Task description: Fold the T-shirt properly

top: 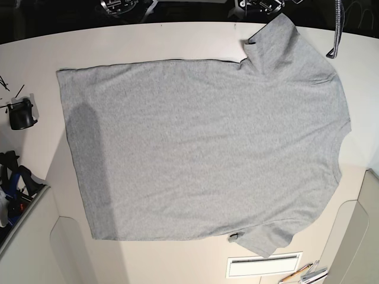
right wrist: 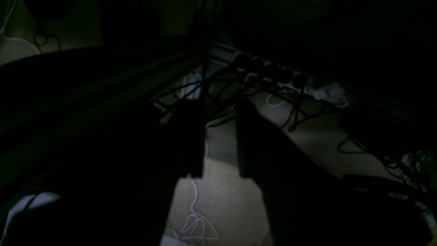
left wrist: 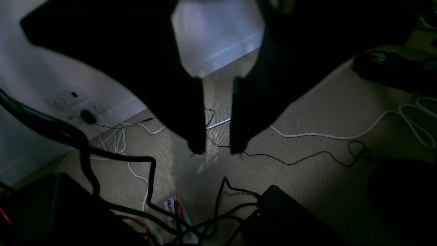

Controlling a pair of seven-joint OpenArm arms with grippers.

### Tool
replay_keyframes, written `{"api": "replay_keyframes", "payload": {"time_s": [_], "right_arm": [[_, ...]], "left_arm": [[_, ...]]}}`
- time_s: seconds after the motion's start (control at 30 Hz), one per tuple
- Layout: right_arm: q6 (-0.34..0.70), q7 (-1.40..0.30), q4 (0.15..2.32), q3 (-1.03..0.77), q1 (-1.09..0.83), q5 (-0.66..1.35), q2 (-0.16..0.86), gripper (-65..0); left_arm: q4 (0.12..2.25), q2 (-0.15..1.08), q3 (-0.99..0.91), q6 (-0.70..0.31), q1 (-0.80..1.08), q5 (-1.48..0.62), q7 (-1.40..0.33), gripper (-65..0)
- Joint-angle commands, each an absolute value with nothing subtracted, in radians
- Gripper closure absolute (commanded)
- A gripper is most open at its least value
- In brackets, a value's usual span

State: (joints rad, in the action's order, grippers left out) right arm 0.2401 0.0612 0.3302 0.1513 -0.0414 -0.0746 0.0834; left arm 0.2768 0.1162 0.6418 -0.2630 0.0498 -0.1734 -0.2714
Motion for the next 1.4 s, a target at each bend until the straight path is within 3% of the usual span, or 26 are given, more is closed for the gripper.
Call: {"api": "replay_keyframes", "payload": {"time_s": [0.0,0.8,1.1,1.23,1.37], "right_arm": [[0.247,0.075,0.339,0.153,-0.042,-0.068,0.088,-14.7],[0.247,0.075,0.341,0.153,-0.067,-0.072,0.103,-14.7],[0.251,0.075,0.377,0.153,-0.136,-0.072,0.147,-14.7],[0.291,0.075,0.421,0.153,-0.18,-0.071,0.177,-14.7],[0.35,0.075,0.464,0.153,-0.218,-0.066,0.215,-14.7]], "left_arm": [[0.282,0.12,0.64,-0.273,0.05,-0.175,-0.284,-12.9],[0.294,0.168,0.64,-0.307,0.101,-0.09,-0.315,-12.9],[0.384,0.241,0.633,-0.307,0.199,-0.255,-0.32,-12.9],[0.426,0.252,0.52,-0.312,0.251,-0.313,-0.382,-12.9],[0.489,0.253,0.334,-0.398,0.31,-0.323,-0.435,-12.9]]}}
